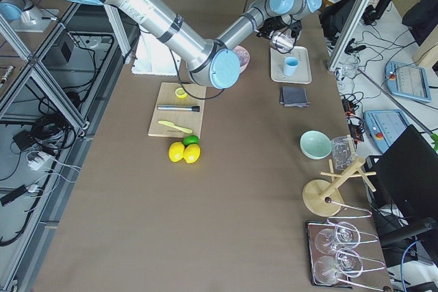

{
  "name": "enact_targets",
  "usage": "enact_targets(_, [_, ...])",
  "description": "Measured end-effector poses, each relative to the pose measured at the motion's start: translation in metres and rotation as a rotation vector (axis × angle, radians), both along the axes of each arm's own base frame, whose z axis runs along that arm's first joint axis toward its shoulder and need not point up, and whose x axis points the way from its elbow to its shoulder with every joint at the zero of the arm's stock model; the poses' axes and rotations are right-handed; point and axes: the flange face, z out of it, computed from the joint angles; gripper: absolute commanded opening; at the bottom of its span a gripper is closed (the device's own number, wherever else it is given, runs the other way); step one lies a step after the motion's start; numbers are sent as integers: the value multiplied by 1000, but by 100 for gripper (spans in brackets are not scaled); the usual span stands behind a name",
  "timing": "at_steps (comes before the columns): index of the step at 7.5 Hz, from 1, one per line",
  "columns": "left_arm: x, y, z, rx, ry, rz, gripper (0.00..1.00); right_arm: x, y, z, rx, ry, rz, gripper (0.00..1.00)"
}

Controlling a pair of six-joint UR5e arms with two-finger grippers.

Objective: Put ice in cup with scoop
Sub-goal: 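Tilt the scoop over the light-blue cup to pour the ice in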

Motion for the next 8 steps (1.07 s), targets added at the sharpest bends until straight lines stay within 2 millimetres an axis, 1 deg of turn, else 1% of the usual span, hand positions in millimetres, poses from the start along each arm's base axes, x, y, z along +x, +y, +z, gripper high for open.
enact_targets(3, [0, 0, 0, 0, 1, 0, 99, 5, -3, 6, -36, -30, 5, 0])
enact_targets(7, [-1, 1, 1, -3, 0, -1, 99, 5, -2, 15, -91, -104, 2, 0])
enact_targets(8, [-1, 1, 1, -3, 0, -1, 99, 5, -2, 20, -89, -114, 3, 0])
